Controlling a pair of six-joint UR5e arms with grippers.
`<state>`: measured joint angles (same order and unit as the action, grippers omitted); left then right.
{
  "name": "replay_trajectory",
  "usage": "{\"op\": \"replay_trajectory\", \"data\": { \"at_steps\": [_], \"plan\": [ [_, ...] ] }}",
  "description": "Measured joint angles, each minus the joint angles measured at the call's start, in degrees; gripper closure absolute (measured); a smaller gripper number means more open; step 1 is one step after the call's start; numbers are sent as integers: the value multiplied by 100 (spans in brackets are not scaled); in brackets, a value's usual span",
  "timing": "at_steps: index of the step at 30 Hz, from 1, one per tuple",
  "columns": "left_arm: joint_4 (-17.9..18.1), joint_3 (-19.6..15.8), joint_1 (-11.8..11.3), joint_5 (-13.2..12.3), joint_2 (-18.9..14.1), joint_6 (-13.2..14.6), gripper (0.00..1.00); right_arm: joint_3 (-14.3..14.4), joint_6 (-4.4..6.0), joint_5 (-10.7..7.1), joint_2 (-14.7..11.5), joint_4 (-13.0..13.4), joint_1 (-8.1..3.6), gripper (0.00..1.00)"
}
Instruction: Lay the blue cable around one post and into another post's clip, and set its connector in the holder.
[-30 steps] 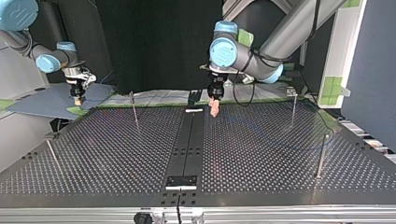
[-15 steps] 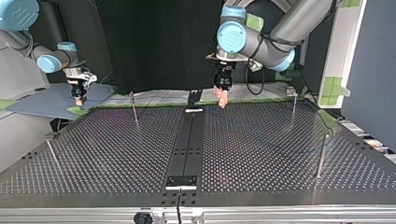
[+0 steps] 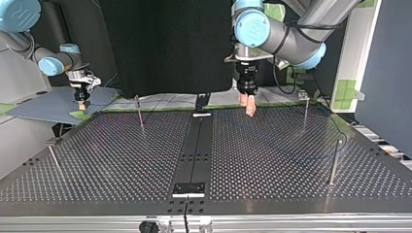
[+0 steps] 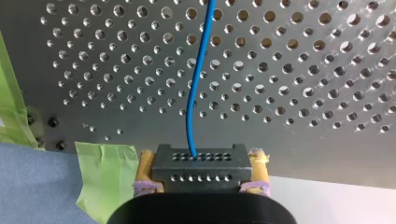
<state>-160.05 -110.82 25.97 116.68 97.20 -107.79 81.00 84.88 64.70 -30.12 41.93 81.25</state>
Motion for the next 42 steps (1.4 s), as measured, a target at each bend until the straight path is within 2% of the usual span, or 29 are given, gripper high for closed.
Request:
{"op": "replay_trajectory", "data": {
  "at_steps": [4,9,15,22,25,33,42],
  "plan": [
    [70,185,-151,207,-207,129,0,0,2,-4,0,1,0,100],
    [-85,211,-361,427,-427,12,0,0,10,-8,1,13,-2,100],
    [-187,-44,-661,728,-727,-275,0,0,20,-9,2,30,-1,100],
    [79,-412,-1031,1069,-1098,-645,0,0,21,-10,2,27,-1,100],
    [139,-555,-1186,1135,-1253,-800,0,0,21,-9,2,23,0,100],
    [211,-638,-1586,876,-1653,-1199,0,0,21,-9,1,34,-1,100],
    [606,-824,-2017,449,-2084,-1632,0,0,6,-9,1,10,2,100]
  ]
}}
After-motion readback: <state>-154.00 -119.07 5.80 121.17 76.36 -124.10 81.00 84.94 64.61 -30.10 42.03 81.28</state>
